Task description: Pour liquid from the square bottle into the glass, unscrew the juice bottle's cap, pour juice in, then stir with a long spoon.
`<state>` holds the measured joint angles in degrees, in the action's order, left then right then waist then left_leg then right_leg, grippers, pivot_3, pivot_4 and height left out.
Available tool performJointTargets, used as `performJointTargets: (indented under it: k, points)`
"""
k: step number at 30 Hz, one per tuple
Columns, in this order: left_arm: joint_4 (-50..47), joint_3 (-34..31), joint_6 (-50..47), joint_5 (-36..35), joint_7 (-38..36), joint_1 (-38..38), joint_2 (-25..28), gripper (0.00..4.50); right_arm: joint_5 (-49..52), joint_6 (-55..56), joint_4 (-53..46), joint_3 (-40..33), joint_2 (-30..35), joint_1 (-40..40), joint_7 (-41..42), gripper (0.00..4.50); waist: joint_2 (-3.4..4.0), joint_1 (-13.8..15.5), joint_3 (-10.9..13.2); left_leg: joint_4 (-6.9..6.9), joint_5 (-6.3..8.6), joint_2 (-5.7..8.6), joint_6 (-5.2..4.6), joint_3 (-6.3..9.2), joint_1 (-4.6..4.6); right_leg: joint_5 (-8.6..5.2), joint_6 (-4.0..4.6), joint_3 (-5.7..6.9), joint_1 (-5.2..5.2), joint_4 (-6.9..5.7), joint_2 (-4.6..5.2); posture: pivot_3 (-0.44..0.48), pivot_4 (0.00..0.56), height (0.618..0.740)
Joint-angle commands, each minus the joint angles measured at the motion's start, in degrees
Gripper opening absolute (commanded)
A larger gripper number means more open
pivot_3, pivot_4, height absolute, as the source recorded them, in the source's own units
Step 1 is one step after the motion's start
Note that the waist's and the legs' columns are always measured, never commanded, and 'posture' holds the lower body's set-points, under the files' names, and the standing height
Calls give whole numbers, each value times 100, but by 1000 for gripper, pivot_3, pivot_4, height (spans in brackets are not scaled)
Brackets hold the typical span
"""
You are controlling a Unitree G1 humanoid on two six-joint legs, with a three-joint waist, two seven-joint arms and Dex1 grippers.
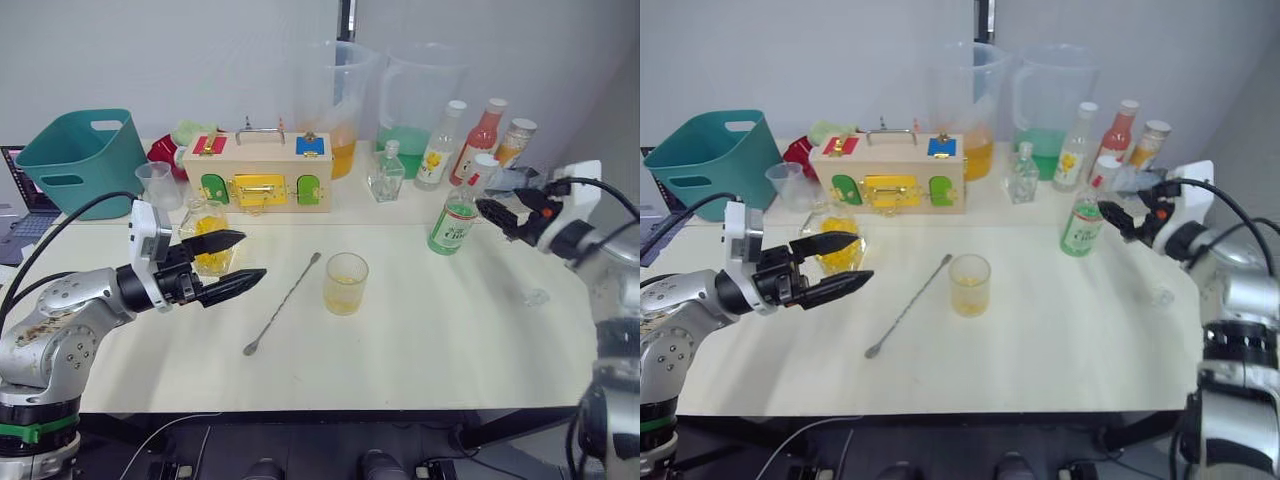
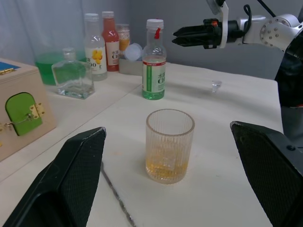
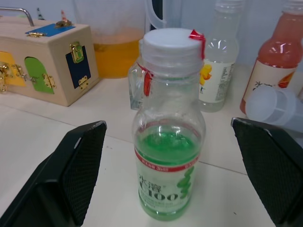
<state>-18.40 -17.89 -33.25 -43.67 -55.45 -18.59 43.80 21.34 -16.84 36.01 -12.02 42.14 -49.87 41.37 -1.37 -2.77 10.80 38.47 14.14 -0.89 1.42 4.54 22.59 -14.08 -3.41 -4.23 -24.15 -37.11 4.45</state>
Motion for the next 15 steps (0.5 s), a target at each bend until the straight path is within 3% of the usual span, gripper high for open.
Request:
performJointTargets:
  k: [1, 6, 13, 15]
  points:
    - [-171, -200, 394, 244, 47, 177, 86, 4454, -334, 589, 826, 93, -69, -677, 133, 4500, 0, -2, 0, -7, -1, 0, 1, 0, -1, 0, 1, 0, -2, 0, 0, 0, 150, 740]
    - [-282, -358, 422, 171, 158, 318, 120, 4454, -688, 1086, 1998, 185, -237, -1439, 121, 4500, 1, 8, 0, -26, -1, 1, 1, 2, -1, 3, 5, 2, -8, 0, 2, 0, 150, 740]
    - [-626, -460, 264, -79, 332, 527, 133, 4454, -1016, 1406, 2928, 200, -368, -1985, 72, 4500, 2, -14, 1, -34, -1, 2, 2, 2, -2, 3, 6, 2, -10, 2, 4, 0, 150, 740]
    - [-655, -486, 266, -86, 354, 579, 151, 4500, -1053, 1420, 3042, 181, -394, -2026, 102, 3952, 2, -41, 1, -35, -1, 2, 2, 2, -4, 4, 6, 2, -9, 2, 3, 0, 150, 740]
